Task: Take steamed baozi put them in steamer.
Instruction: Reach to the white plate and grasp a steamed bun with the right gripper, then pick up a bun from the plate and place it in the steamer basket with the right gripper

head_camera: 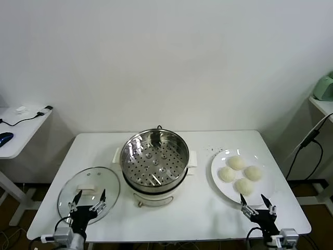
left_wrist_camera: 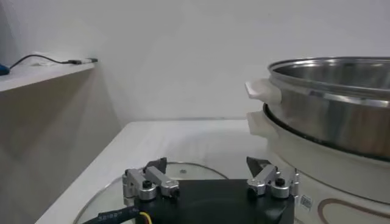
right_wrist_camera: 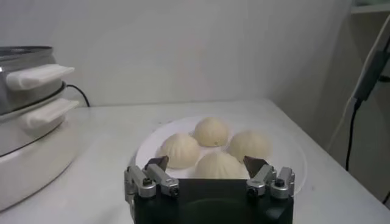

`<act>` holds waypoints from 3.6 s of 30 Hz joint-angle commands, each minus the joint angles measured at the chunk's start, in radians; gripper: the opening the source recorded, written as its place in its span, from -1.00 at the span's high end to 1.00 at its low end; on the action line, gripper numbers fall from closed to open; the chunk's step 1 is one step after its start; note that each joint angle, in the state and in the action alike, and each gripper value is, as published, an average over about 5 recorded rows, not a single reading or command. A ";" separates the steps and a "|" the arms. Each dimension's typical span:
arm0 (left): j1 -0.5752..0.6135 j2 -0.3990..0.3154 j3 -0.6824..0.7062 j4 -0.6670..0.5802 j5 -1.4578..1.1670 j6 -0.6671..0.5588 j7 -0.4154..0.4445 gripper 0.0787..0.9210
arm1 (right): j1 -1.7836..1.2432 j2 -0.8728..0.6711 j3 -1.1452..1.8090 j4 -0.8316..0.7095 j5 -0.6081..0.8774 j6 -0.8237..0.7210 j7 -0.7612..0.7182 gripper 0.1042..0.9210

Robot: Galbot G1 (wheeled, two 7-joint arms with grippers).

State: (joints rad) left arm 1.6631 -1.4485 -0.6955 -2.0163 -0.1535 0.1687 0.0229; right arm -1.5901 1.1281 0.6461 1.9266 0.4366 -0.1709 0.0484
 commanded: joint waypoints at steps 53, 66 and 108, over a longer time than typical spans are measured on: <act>-0.013 0.035 0.023 0.099 0.029 -0.035 0.012 -0.77 | 1.778 -0.152 -1.765 -1.273 -0.292 0.084 -1.137 -0.76; -0.004 0.035 0.021 0.099 0.033 -0.049 0.011 -0.77 | 1.733 -0.106 -1.713 -1.347 -0.360 0.101 -1.119 -0.70; 0.049 0.004 0.066 -0.005 0.088 -0.056 0.006 -0.77 | 2.377 0.245 -2.186 -0.692 -0.235 0.673 -1.144 -0.26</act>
State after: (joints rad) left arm 1.7071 -1.4335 -0.6374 -2.0147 -0.0779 0.1096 0.0287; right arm 0.8354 1.2357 -1.4997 1.2231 0.3917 0.2392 -1.1053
